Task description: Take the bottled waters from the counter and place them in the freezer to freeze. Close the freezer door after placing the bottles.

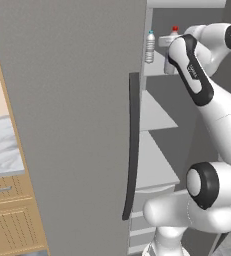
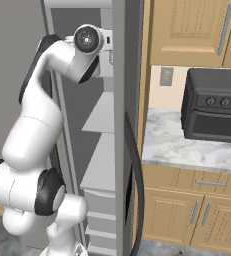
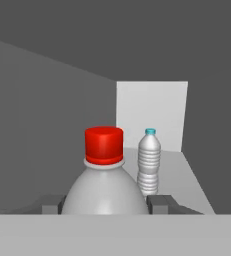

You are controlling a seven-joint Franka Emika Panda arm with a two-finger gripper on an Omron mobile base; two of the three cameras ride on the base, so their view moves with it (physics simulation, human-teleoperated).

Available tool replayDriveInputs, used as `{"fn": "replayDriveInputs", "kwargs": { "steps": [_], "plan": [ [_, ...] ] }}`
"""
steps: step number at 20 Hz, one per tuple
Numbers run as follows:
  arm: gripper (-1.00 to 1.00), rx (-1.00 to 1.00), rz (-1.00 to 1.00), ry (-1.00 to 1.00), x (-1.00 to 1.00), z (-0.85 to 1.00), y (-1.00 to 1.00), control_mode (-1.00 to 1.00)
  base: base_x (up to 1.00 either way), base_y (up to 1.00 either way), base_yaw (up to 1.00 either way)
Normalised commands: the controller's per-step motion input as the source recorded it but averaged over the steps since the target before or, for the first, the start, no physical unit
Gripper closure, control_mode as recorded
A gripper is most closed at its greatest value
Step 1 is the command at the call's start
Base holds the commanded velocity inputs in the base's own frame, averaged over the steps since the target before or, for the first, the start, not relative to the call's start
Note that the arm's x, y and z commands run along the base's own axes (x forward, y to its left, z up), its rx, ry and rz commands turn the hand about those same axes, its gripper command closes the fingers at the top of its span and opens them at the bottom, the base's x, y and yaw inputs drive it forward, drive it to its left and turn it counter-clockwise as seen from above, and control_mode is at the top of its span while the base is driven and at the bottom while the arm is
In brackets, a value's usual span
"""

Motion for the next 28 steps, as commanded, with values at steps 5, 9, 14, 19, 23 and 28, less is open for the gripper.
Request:
{"fn": "replayDriveInputs", "kwargs": {
  "steps": [5,9,14,19,23,28],
  "plan": [
    [1.00,0.00,0.05,0.00,0.26,0.00,0.00,-1.00,0.00,0.00,0.00],
    [1.00,0.00,0.04,0.00,0.26,-0.03,0.00,-1.00,0.00,0.00,0.00],
    [1.00,0.00,0.04,0.00,0.22,-0.08,0.00,-1.00,0.00,0.00,0.00],
    [1.00,0.00,0.04,0.00,0.20,-0.10,0.00,-1.00,0.00,0.00,0.00],
    [1.00,0.00,0.03,0.00,0.19,-0.11,0.00,-1.00,0.00,0.00,0.00],
    [1.00,0.00,0.03,-0.01,0.16,-0.12,0.00,-1.00,0.00,0.00,0.00]
  ]
}}
